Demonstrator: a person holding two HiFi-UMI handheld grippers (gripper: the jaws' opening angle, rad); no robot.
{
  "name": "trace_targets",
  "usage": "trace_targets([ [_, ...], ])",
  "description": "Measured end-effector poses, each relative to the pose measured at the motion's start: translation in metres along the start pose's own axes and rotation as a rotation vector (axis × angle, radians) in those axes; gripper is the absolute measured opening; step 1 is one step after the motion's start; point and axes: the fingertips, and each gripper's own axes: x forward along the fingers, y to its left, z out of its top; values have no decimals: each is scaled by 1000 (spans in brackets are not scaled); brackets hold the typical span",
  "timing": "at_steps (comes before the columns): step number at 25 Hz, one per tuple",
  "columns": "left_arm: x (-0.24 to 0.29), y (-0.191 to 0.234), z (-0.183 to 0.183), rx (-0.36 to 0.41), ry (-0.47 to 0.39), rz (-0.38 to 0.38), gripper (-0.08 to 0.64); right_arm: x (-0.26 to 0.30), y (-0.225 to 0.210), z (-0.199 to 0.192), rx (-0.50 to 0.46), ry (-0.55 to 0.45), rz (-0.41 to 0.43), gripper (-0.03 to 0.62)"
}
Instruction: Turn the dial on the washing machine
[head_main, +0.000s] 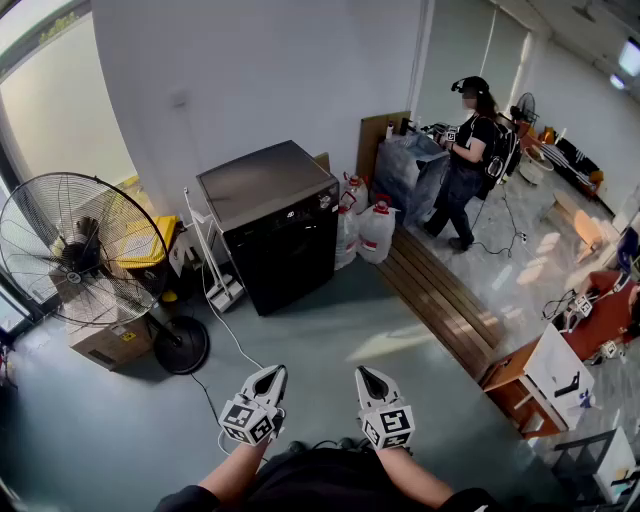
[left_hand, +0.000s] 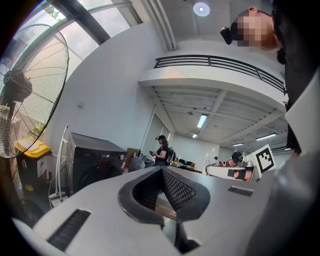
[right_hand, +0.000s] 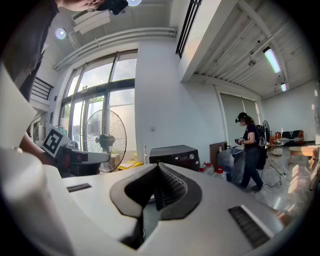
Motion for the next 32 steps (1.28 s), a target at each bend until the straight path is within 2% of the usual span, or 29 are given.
trace_targets([
  [9, -7, -20, -8, 29, 22, -46, 14, -9, 4, -7, 10, 7, -12, 20],
  [14, -8, -22, -14, 6, 39, -44, 14, -18, -2, 2, 120, -77, 30, 21],
  [19, -2, -35, -12, 26, 47, -60, 14, -22, -11, -12, 62, 11, 34, 21],
  [23, 5, -41, -9, 52, 54, -60, 14, -29, -23, -12, 78, 8, 30, 21],
  [32, 41, -61, -7, 32, 36, -40, 14, -43, -69, -9, 93, 3, 47, 21],
])
